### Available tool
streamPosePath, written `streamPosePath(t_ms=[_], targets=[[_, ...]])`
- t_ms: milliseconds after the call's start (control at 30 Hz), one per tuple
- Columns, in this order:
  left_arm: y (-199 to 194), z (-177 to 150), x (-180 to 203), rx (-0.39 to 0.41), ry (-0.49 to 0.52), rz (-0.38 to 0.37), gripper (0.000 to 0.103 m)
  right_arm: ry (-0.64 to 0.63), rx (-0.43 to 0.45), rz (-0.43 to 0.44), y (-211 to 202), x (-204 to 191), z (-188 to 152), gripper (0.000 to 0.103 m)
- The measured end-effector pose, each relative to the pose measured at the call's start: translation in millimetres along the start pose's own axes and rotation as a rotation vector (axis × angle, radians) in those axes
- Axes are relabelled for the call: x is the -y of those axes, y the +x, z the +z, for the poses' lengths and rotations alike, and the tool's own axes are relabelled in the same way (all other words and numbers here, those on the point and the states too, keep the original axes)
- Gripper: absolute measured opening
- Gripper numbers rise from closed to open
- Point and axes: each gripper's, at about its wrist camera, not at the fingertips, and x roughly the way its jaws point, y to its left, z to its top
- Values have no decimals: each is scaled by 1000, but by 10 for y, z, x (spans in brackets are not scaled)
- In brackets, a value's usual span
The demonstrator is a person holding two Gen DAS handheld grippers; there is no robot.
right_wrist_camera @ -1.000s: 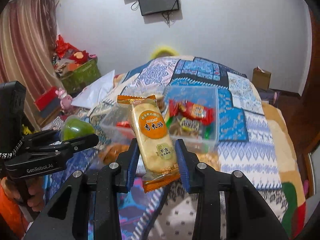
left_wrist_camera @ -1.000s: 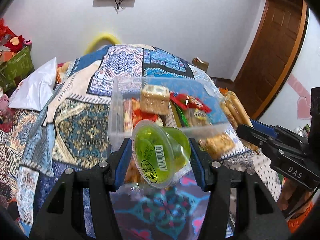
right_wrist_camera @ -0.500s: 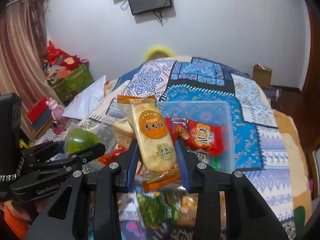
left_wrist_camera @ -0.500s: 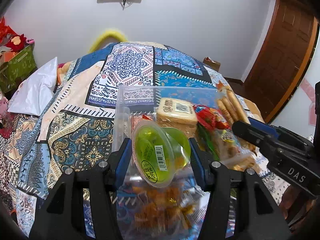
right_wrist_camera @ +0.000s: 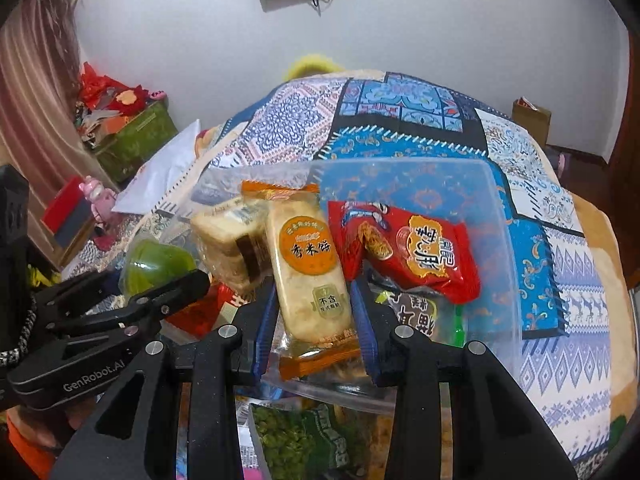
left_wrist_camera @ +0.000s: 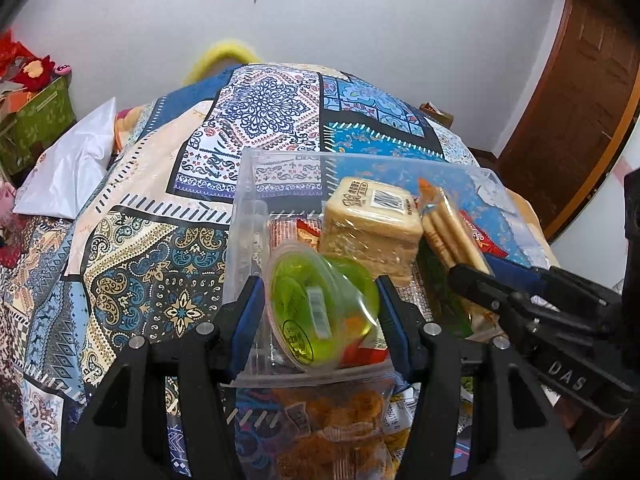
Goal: Organize snacks
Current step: 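Carry the jelly cup and yellow cake into the clear box and open both tools, then grasp the baked snack bag with the left tool while the right tool grasps peanut crackers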
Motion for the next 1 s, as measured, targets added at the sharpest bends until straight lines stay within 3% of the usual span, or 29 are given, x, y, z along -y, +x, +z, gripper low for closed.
streamPosePath(t_ms=[133,233,500,600,767,900,1000], targets=[[-58,15,-28,-2,-22,5,63,-19,-14,-5,-4,-23,-9,35],[-152,8,-64,1,-39,-16,63,-18,-14,-4,-52,-16,-14,44],[-539,-21,-27,46,-9,-22,64,-30,28,-8,-366,9,-23,47],[-664,-70,-22,52,2,-20,65,-35,55,-23,-527,40,-43,53],[-759,-226,-26,35,9,-14,70,-50,101,-74,-778,100,-131,61],[-715,-382,-36,-5,6,-16,70,-56,101,-98,-868,162,-233,63],[-627,-494,-36,-40,6,-23,70,-57,87,-124,-868,220,-348,70]])
